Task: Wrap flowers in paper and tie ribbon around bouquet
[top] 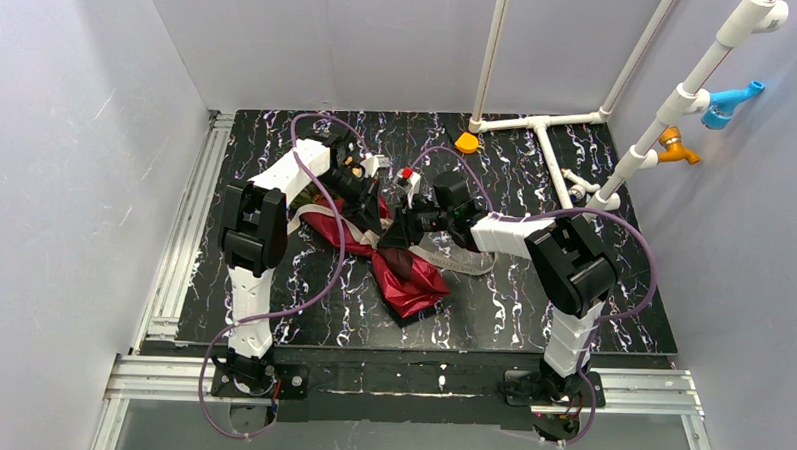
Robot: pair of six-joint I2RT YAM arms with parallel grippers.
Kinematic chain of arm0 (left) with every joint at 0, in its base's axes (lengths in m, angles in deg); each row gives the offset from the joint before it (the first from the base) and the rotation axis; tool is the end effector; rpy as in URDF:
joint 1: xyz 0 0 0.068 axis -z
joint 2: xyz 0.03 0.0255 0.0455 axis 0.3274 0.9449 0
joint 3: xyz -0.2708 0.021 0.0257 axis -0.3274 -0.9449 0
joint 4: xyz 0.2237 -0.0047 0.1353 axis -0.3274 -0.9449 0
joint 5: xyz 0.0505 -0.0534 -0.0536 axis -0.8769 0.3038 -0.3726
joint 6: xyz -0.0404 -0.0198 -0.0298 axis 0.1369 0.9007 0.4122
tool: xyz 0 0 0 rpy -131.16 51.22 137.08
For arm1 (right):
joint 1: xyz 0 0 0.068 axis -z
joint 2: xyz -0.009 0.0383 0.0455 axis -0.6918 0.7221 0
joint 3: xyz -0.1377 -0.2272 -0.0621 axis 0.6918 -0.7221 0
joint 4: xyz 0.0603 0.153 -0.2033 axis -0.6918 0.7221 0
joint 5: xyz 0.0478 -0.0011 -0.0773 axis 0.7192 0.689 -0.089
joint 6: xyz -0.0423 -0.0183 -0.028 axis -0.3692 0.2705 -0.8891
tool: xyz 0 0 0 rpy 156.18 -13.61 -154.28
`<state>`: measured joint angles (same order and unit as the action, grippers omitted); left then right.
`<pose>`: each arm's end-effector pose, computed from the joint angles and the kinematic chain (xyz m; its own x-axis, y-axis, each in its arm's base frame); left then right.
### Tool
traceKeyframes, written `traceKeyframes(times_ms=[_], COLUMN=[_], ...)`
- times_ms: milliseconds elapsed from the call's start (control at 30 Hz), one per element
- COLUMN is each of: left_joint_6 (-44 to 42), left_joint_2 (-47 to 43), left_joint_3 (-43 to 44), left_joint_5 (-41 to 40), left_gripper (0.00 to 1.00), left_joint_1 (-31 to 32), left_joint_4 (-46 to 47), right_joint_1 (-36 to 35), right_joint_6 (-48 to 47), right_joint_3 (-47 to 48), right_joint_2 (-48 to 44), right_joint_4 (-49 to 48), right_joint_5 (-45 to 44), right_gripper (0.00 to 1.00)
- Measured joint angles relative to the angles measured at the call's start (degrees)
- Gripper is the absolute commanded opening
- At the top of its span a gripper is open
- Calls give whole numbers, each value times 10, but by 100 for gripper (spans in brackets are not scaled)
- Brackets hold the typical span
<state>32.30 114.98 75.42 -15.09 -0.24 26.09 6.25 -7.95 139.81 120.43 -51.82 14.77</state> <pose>0.3877 -0.1608 0.2129 -0.9220 0.3444 -0.1770 0.3566 0.5772 -0.7346 0.3003 0.2604 0.1832 -0.5057 -0.1960 -0.8401 -0.8515 0.2697 0.4497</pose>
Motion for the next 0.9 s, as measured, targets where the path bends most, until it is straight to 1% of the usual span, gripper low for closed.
traceKeyframes(times_ms=[200,267,367,400,667,900], left_joint_6=[0,0,0,0,1,11], left_joint_2=[0,0,0,0,0,-4], left_joint_3=[-7,-9,-9,-9,-13,-25], left_joint_5=[2,3,3,3,3,-13], left_gripper=[0,0,0,0,0,23], left_joint_1=[0,0,-1,-1,-3,-4], left_joint_4=[0,0,1,2,2,10], right_joint_1=[0,0,0,0,0,0], right_joint_6=[1,2,3,3,4,3], right_joint_3=[1,1,5,6,8,8], right_joint_2=[2,3,7,8,14,16], right_joint_4=[-2,-3,-4,-4,-13,-12], right_joint_5=[6,7,12,15,32,36], right_gripper=[24,18,3,1,1,1])
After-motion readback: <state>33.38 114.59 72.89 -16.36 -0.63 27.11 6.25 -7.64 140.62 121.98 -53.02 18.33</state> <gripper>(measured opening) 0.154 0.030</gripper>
